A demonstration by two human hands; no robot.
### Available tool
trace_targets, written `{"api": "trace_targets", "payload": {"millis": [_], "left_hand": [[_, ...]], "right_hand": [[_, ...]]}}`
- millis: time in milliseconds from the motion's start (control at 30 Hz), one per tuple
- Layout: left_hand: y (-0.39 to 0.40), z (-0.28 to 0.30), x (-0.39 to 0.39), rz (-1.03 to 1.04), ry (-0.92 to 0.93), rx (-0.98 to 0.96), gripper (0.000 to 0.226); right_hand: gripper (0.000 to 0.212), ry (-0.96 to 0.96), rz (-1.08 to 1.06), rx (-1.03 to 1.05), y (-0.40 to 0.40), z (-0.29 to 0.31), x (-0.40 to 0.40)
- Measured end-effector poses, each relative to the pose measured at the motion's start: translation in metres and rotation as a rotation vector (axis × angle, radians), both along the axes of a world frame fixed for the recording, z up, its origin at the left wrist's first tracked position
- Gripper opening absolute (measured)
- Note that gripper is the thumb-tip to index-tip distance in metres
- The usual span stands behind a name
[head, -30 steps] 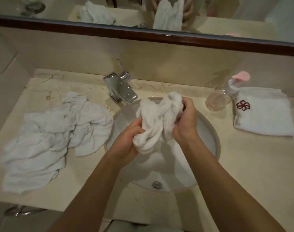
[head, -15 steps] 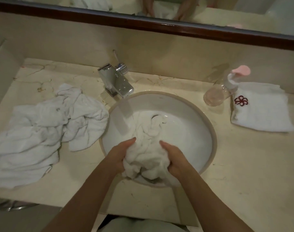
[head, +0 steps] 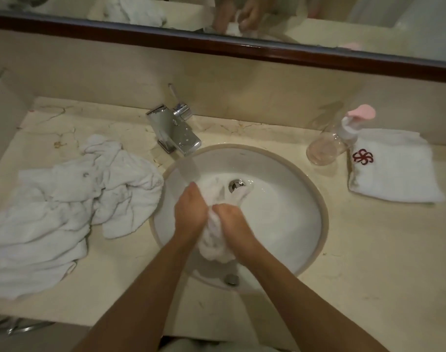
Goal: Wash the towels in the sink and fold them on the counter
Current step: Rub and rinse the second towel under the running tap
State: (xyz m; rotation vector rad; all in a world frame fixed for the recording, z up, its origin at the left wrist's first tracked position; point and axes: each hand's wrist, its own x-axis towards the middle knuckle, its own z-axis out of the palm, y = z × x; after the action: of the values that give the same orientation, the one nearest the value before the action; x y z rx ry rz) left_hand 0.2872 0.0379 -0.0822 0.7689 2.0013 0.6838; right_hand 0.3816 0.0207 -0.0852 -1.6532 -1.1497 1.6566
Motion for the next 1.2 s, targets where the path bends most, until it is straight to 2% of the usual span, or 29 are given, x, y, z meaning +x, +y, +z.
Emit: {"api": "trace_targets", "payload": {"millis": [67, 100, 167, 200, 267, 333, 367, 433, 500, 533, 567, 600, 633, 667, 733, 767, 800, 833, 867, 933, 1000, 1033, 1100, 1133, 1200], "left_hand": [[0.002, -0.005, 0.002, -0.141, 0.068, 0.016, 0.038], [-0.005, -0.006, 0.011, -0.236, 0.099, 0.023, 0.037], [-0.026, -0.002, 0.027, -0.321, 0.046, 0.051, 0.037], [-0.034, 0.0, 0.029, -0.318, 0.001, 0.075, 0.038], [-0.027, -0.009, 0.019, -0.158, -0.056, 0.034, 0.042], [-0.012, -0.012, 0.007, -0.004, -0.114, -0.016, 0.048], [-0.013, -0.008, 0.008, -0.001, -0.123, -0.004, 0.05], [-0.028, 0.006, 0.021, -0.152, -0.081, 0.083, 0.045], [-0.049, 0.021, 0.032, -0.364, -0.067, 0.129, 0.035], [-0.055, 0.021, 0.028, -0.388, -0.078, 0.12, 0.034], [-0.055, 0.015, 0.019, -0.35, -0.094, 0.081, 0.04], [-0.051, 0.009, 0.008, -0.229, -0.139, 0.011, 0.048], [-0.049, 0.0, -0.005, -0.086, -0.237, -0.064, 0.055], [-0.048, -0.007, -0.018, 0.064, -0.375, -0.133, 0.06], [-0.051, -0.023, -0.035, 0.267, -0.663, -0.246, 0.049], [-0.054, -0.026, -0.04, 0.293, -0.783, -0.299, 0.035], [-0.054, -0.025, -0.04, 0.276, -0.883, -0.329, 0.027], [-0.054, -0.023, -0.037, 0.248, -0.946, -0.337, 0.027], [-0.054, -0.019, -0.032, 0.215, -1.005, -0.347, 0.035], [-0.05, -0.013, -0.021, 0.186, -1.171, -0.326, 0.046], [-0.037, -0.012, -0.018, 0.204, -1.133, -0.266, 0.052], [-0.028, -0.017, -0.019, 0.208, -1.024, -0.226, 0.053], [-0.014, -0.013, -0.017, 0.179, -0.684, -0.155, 0.05], [-0.011, -0.007, -0.012, 0.13, -0.58, -0.117, 0.047], [-0.024, 0.003, 0.009, -0.047, -0.418, -0.038, 0.041]], "right_hand": [[0.033, -0.078, -0.054, 0.037, 0.003, -0.008, -0.014], [0.03, -0.042, -0.196, -0.017, 0.012, -0.011, -0.014], [0.024, 0.199, -0.496, -0.21, 0.031, -0.015, -0.005], [0.024, 0.293, -0.539, -0.297, 0.035, -0.017, 0.002], [0.022, 0.326, -0.449, -0.319, 0.029, -0.011, 0.004], [0.027, 0.16, -0.27, -0.145, 0.017, 0.0, -0.009], [0.031, 0.062, -0.222, -0.039, 0.014, -0.003, -0.014], [0.032, -0.095, -0.327, 0.043, 0.027, -0.009, -0.013], [0.033, -0.167, -0.505, -0.049, 0.048, -0.011, 0.006], [0.036, -0.042, -0.604, -0.14, 0.057, -0.016, 0.02], [0.042, 0.217, -0.676, -0.267, 0.061, -0.014, 0.033], [0.054, 0.495, -0.722, -0.392, 0.061, -0.015, 0.048], [0.069, 0.678, -0.754, -0.489, 0.053, -0.015, 0.061], [0.076, 0.784, -0.755, -0.553, 0.041, -0.019, 0.072], [0.058, 0.892, -0.671, -0.648, 0.011, -0.026, 0.084], [0.053, 0.923, -0.626, -0.658, -0.004, -0.032, 0.085], [0.056, 0.952, -0.578, -0.659, -0.018, -0.034, 0.081], [0.054, 0.984, -0.551, -0.672, -0.029, -0.037, 0.077], [0.048, 0.976, -0.545, -0.674, -0.034, -0.037, 0.07], [0.046, 0.824, -0.547, -0.637, -0.039, -0.04, 0.054], [0.051, 0.709, -0.468, -0.525, -0.038, -0.033, 0.043], [0.05, 0.586, -0.329, -0.401, -0.035, -0.026, 0.038], [0.043, 0.241, -0.037, -0.138, -0.03, -0.008, 0.028], [0.043, 0.116, 0.036, -0.024, -0.026, -0.001, 0.023], [0.045, -0.076, -0.056, 0.132, -0.007, 0.003, 0.014]]}}
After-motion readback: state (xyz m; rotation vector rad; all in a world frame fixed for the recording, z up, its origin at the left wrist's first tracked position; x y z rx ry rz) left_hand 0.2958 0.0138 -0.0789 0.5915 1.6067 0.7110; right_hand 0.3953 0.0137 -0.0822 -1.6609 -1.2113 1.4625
